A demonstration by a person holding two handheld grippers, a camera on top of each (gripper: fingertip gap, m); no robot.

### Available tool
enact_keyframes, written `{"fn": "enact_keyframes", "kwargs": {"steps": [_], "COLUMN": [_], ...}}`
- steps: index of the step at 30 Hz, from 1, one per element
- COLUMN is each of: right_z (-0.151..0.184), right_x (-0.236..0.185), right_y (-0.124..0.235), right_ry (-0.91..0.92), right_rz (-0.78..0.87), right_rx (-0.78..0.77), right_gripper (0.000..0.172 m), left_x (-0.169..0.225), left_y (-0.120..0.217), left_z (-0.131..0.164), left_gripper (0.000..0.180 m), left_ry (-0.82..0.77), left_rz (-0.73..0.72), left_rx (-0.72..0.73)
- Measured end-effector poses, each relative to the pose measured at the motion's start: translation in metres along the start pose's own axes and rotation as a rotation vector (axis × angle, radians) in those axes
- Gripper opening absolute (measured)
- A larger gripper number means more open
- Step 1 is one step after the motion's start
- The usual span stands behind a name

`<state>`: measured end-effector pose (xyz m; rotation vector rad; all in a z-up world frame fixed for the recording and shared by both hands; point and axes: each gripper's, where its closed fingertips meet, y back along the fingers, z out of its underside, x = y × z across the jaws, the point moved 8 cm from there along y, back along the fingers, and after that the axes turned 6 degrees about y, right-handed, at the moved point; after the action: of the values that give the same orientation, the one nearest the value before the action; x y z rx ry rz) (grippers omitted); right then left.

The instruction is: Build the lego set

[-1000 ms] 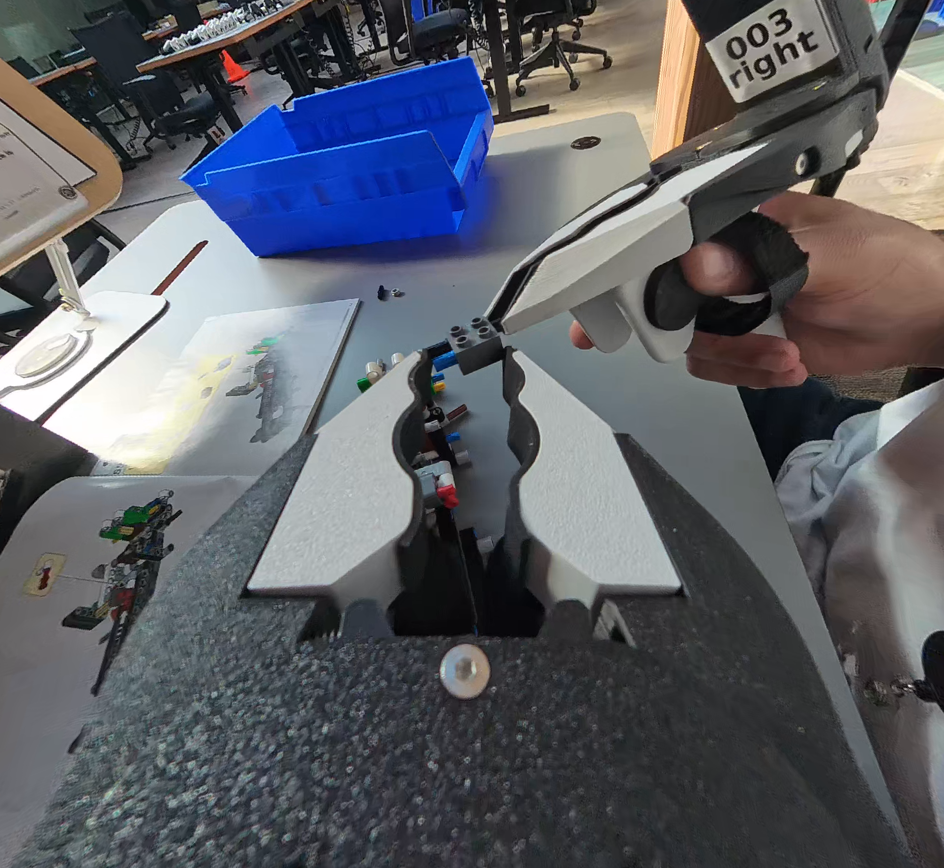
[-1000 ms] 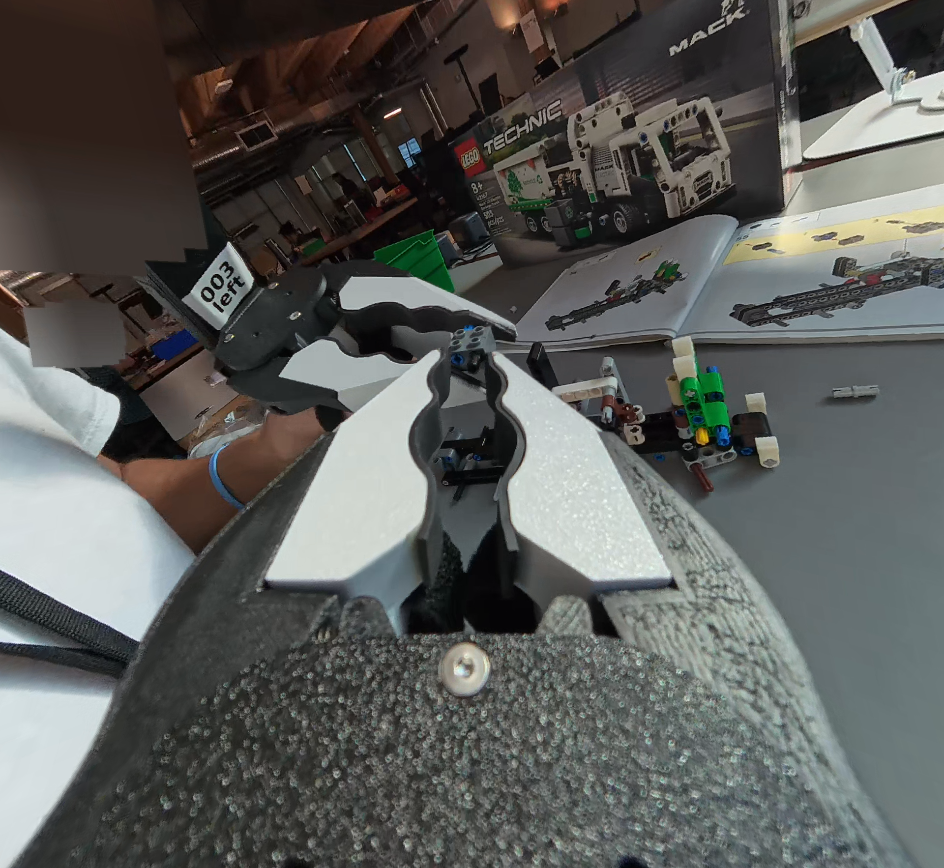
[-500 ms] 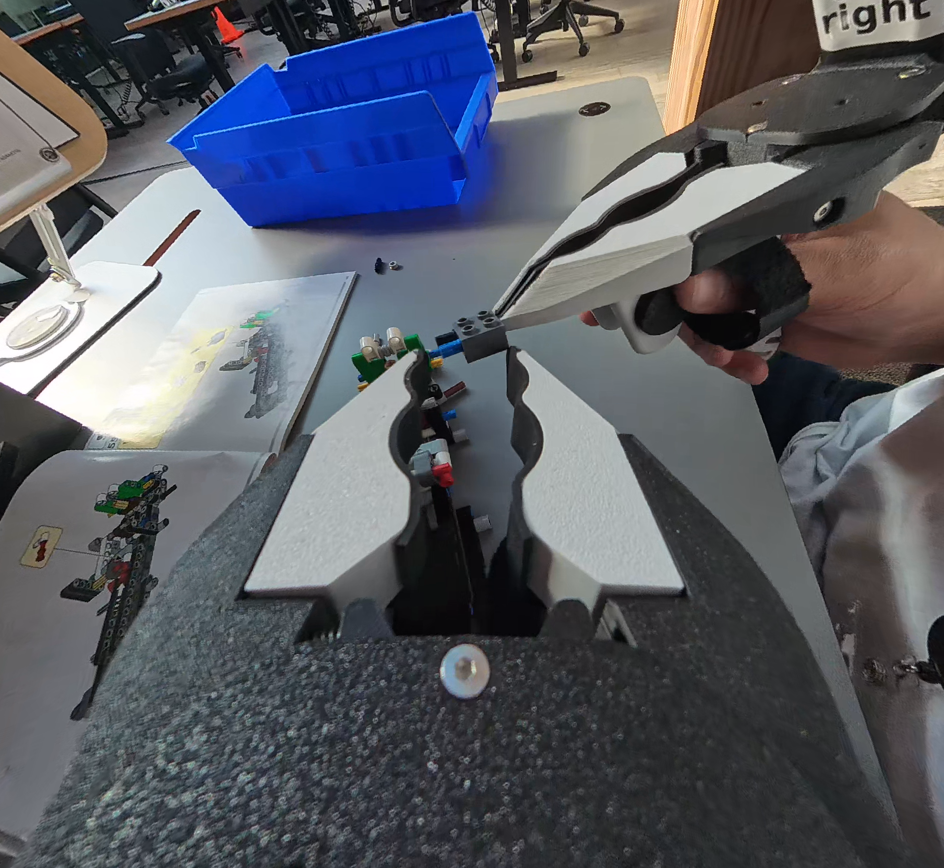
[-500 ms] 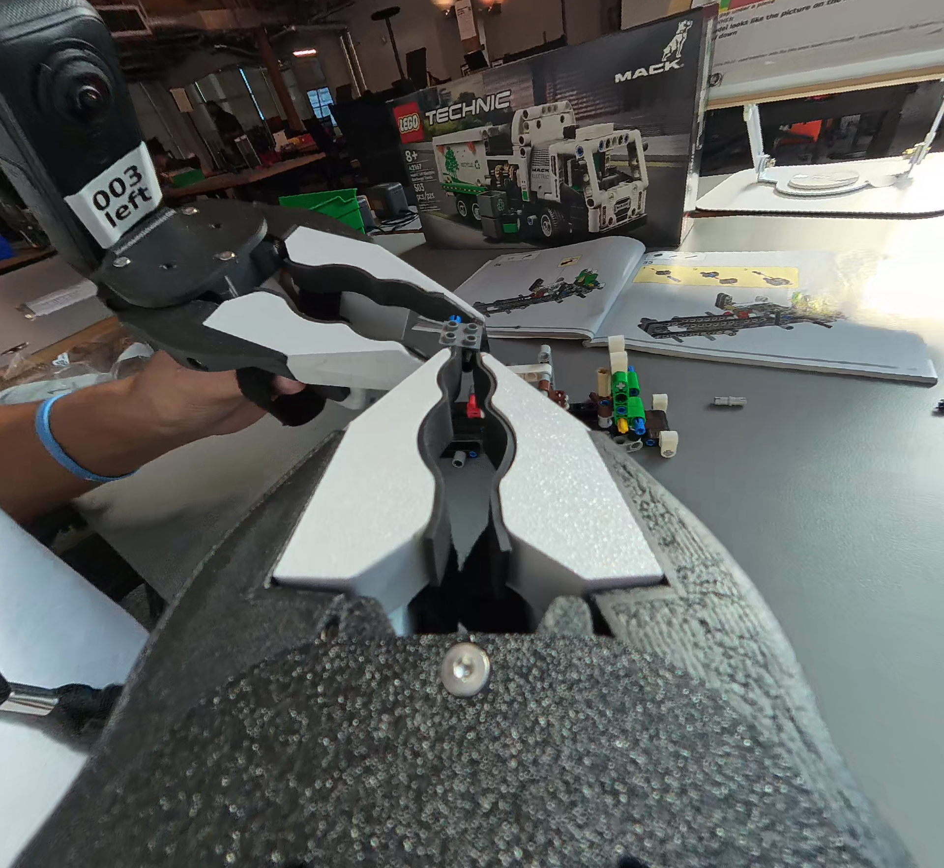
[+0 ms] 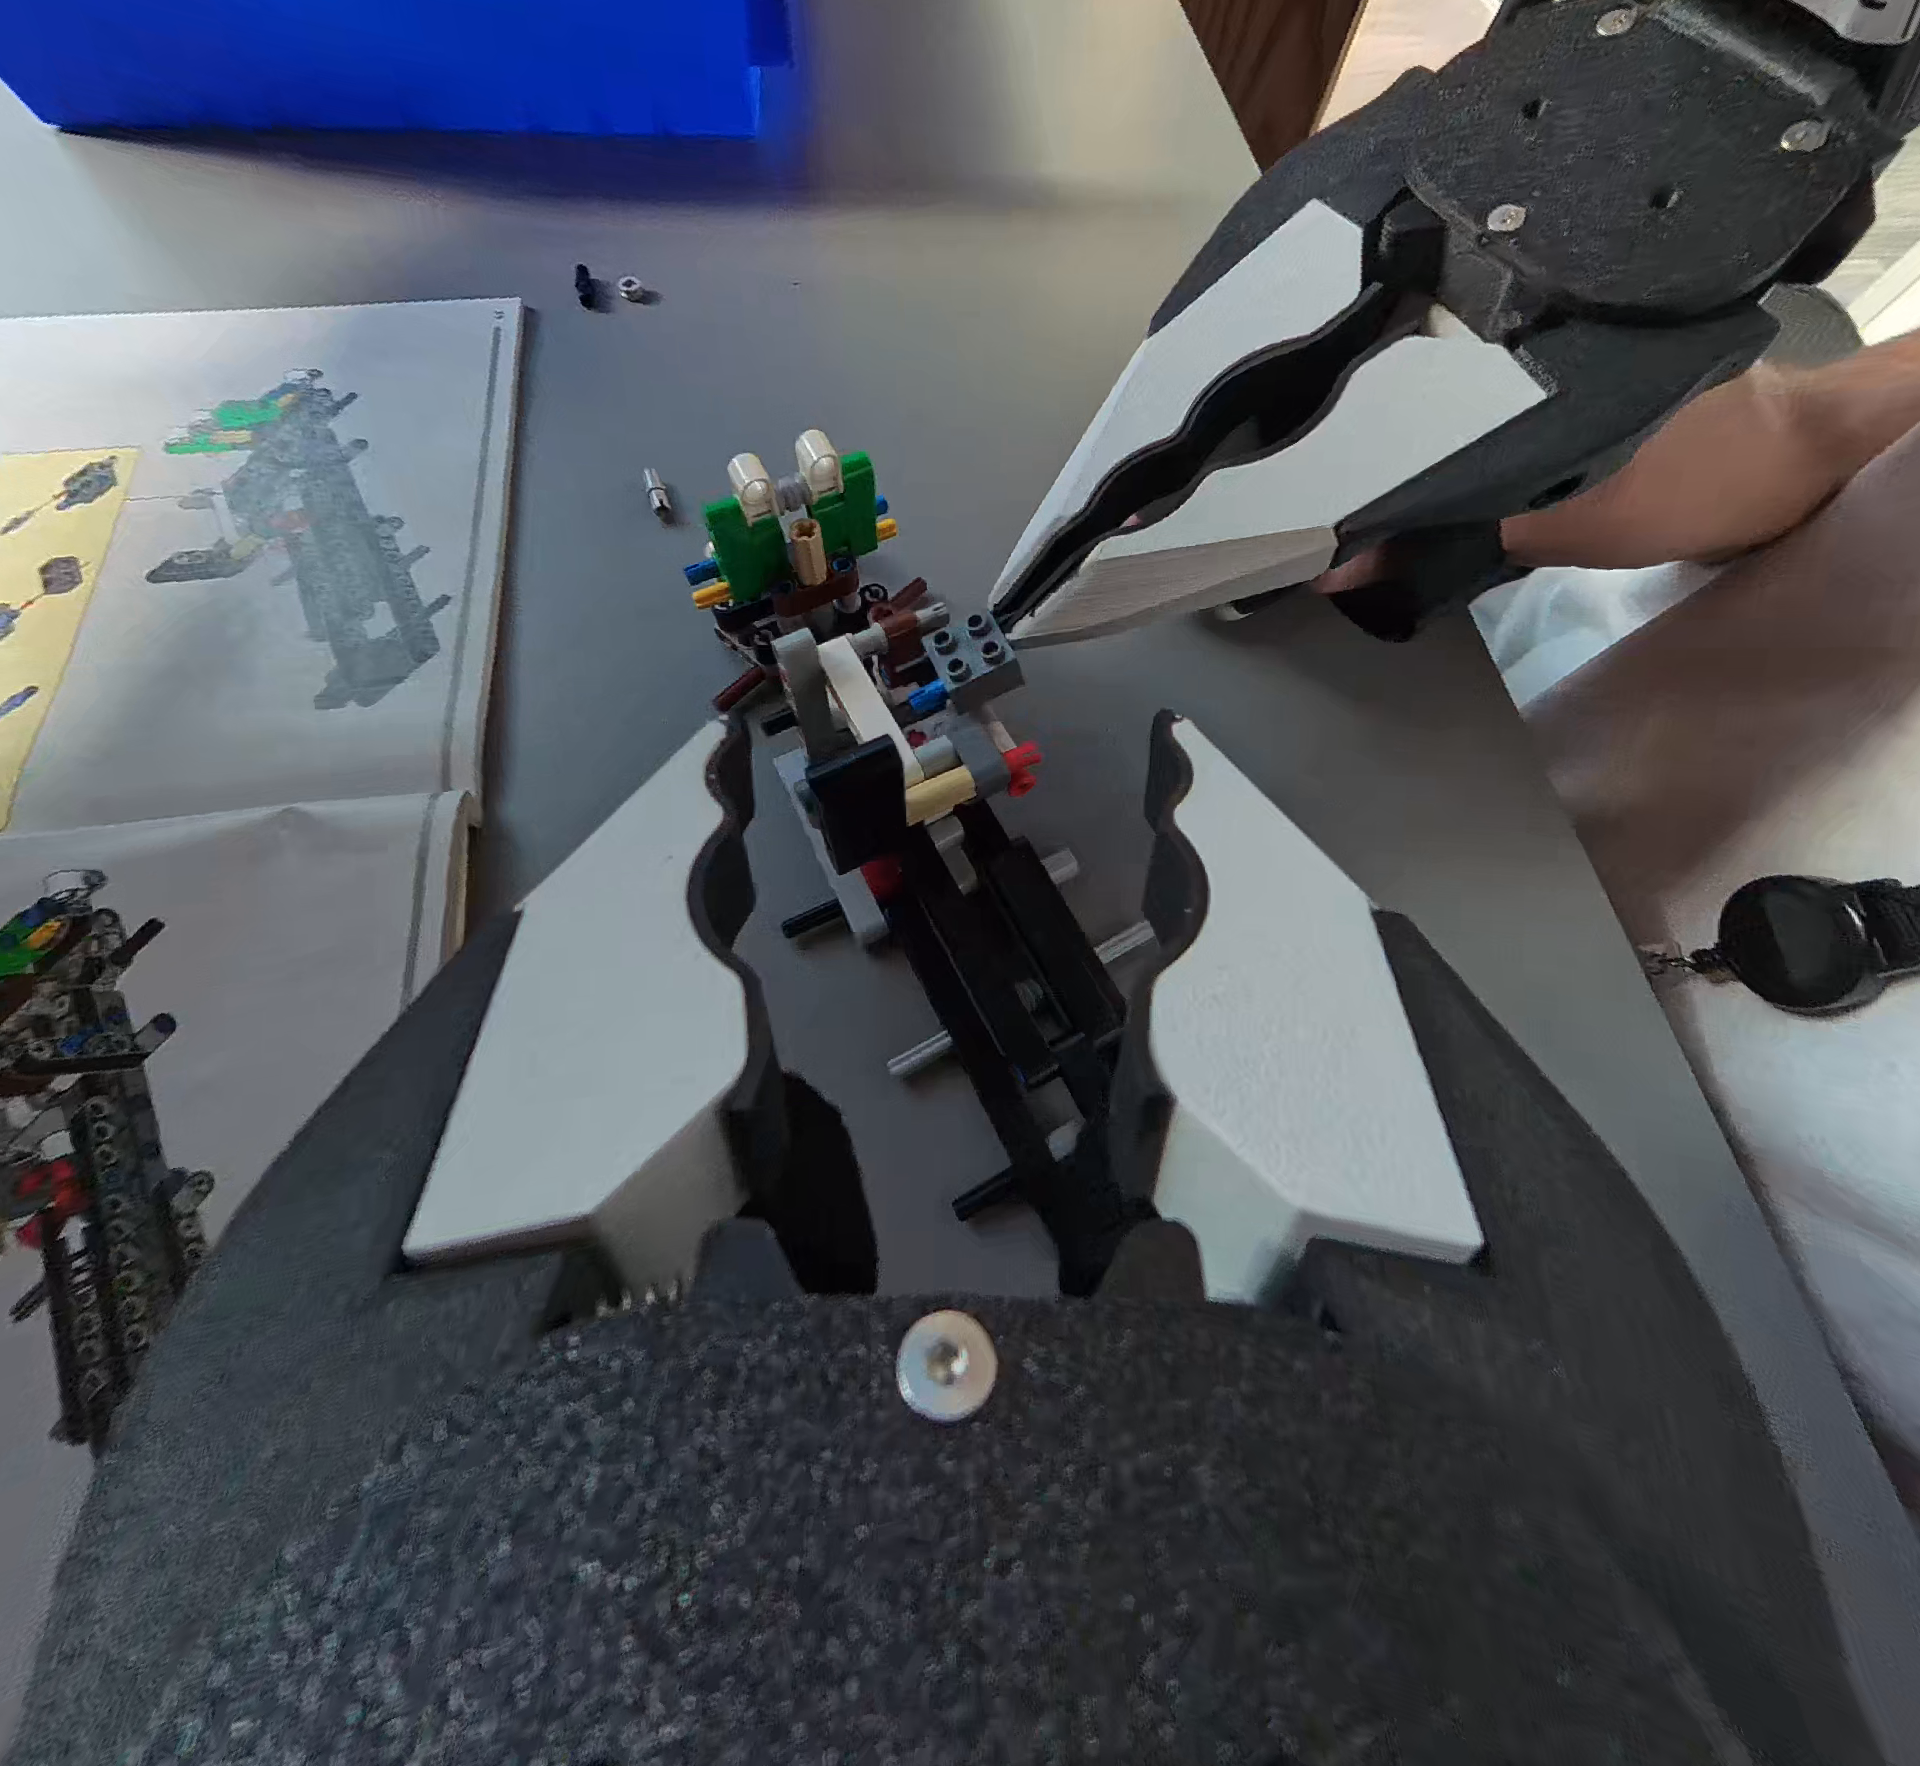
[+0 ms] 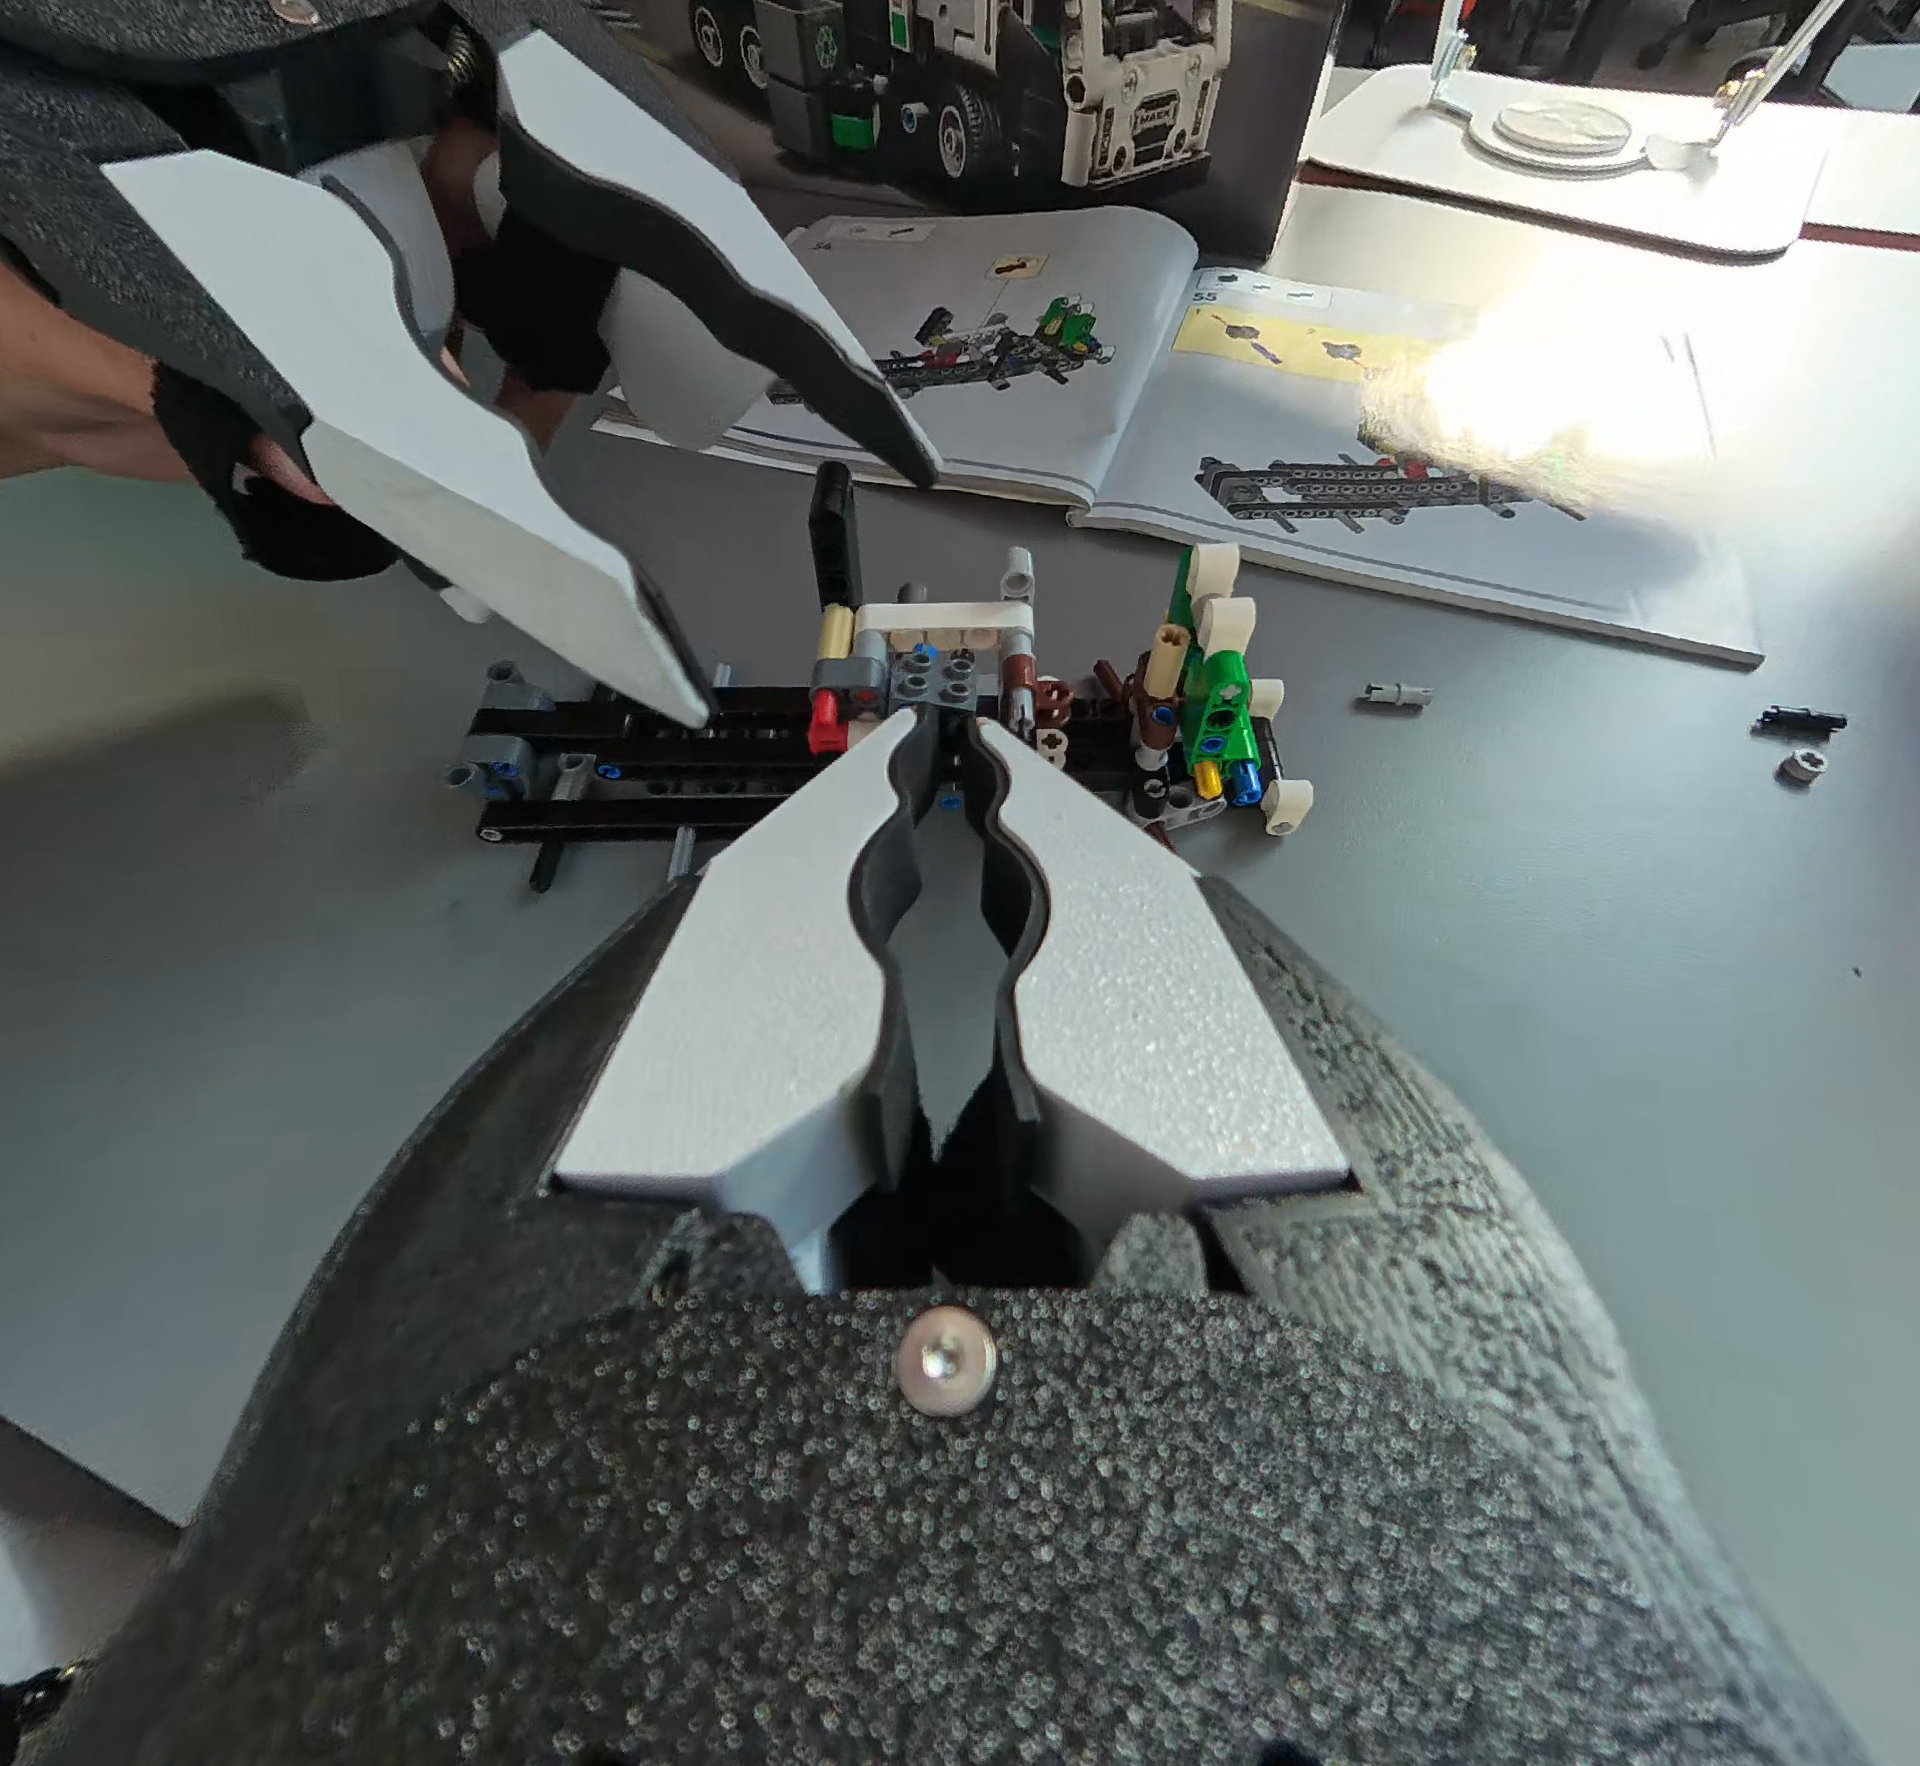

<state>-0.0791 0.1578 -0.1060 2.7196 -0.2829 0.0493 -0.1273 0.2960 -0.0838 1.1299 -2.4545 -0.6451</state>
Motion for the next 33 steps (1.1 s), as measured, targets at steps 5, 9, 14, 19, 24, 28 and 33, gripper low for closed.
{"fn": "enact_keyframes", "kwargs": {"steps": [5,9,14,19,24,28,33], "right_z": [-0.001,-0.001,-0.002,-0.003,-0.001,0.001,0.001], "right_x": [0.002,-0.001,0.000,0.003,0.003,0.005,0.007], "right_y": [-0.002,-0.006,-0.008,-0.008,-0.009,-0.010,-0.011], "right_ry": [0.012,0.053,0.084,0.087,0.053,0.022,0.034], "right_rz": [0.028,0.045,0.058,0.041,0.028,0.016,0.034], "right_rx": [-0.001,-0.016,-0.014,0.001,-0.023,-0.048,-0.048], "right_gripper": [0.002,0.003,0.003,0.003,0.003,0.003,0.003], "left_x": [-0.004,-0.008,-0.008,-0.009,-0.010,-0.013,-0.013], "left_y": [-0.014,-0.019,-0.022,-0.023,-0.024,-0.026,-0.029], "left_z": [0.001,0.002,0.003,0.002,0.000,-0.001,-0.004], "left_gripper": [0.069,0.065,0.061,0.059,0.054,0.049,0.042], "left_ry": [0.023,0.035,0.044,0.068,0.099,0.126,0.113], "left_rz": [0.128,0.162,0.174,0.164,0.142,0.122,0.061], "left_rx": [-0.018,-0.032,-0.026,-0.022,-0.037,-0.036,-0.059]}}
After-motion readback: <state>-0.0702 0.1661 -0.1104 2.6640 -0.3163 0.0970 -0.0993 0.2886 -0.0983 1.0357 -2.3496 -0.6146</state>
